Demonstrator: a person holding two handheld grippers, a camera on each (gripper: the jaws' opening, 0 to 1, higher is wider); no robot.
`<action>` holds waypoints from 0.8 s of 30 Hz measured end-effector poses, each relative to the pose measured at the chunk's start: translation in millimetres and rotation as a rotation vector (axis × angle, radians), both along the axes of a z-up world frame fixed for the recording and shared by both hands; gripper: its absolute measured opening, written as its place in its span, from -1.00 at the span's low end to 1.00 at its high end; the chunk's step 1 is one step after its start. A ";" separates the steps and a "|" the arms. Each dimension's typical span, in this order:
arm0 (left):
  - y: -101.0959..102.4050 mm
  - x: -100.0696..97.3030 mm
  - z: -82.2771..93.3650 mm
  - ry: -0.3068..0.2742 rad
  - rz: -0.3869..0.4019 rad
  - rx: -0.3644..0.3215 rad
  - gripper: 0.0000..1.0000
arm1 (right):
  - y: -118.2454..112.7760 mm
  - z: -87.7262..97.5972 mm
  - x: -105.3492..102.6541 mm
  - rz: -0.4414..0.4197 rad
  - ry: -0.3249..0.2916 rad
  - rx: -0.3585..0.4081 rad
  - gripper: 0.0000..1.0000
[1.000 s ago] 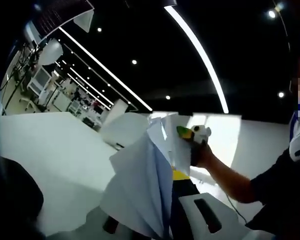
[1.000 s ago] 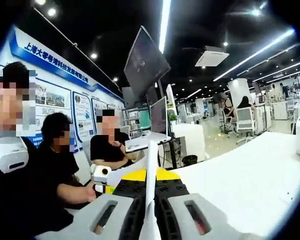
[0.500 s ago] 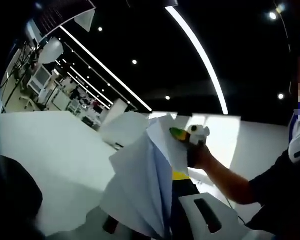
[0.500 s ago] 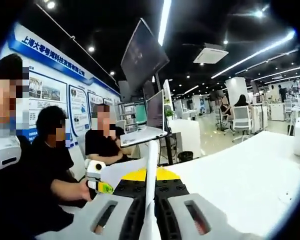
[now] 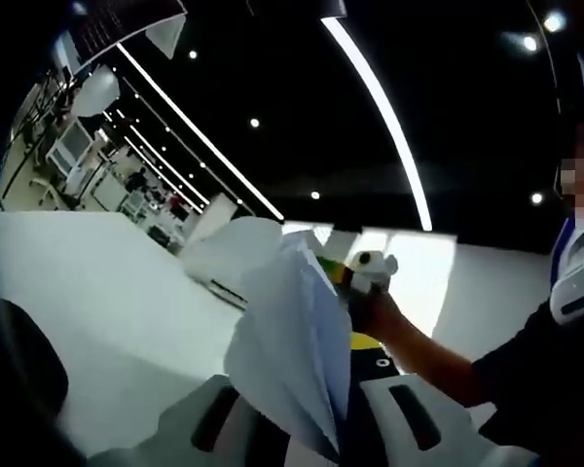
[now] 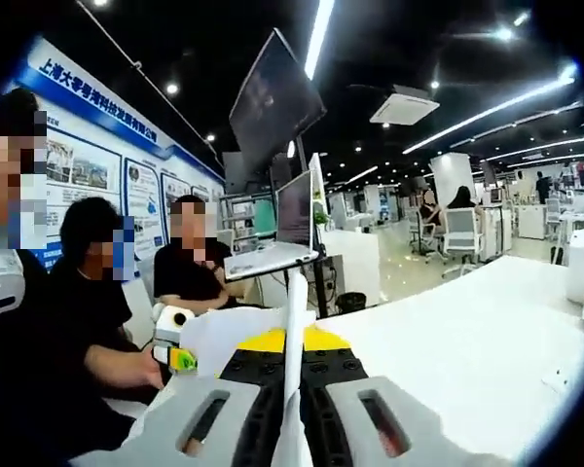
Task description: Organize the stack of printing papers by aligning and flattening the scattered papers on the table
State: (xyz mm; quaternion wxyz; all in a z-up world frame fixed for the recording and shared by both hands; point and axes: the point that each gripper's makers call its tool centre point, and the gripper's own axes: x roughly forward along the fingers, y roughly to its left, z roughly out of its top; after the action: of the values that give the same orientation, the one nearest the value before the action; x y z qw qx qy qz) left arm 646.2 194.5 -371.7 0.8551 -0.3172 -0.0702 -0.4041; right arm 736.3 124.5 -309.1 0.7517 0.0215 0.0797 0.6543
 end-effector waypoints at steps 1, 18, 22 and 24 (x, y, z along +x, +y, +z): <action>-0.2 -0.1 0.0 0.001 -0.003 -0.002 -0.69 | -0.9 -1.4 2.2 -0.007 -0.007 -0.008 -1.00; -4.2 -0.2 -0.4 0.006 -0.017 -0.005 -0.65 | 5.5 -11.4 1.4 -0.026 -0.005 -0.011 -1.00; -4.2 0.0 -0.9 0.007 -0.016 -0.003 -0.65 | 16.3 -14.4 -9.5 -0.004 0.005 -0.009 -1.00; -4.0 -0.3 -0.6 0.007 -0.016 -0.004 -0.65 | 20.7 -17.0 -14.7 0.006 0.007 -0.011 -1.00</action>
State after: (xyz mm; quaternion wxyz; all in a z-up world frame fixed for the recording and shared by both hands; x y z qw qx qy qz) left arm 645.9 190.5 -372.3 0.8514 -0.3207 -0.0657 -0.4097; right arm 721.6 145.2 -326.1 0.7494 0.0194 0.0857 0.6562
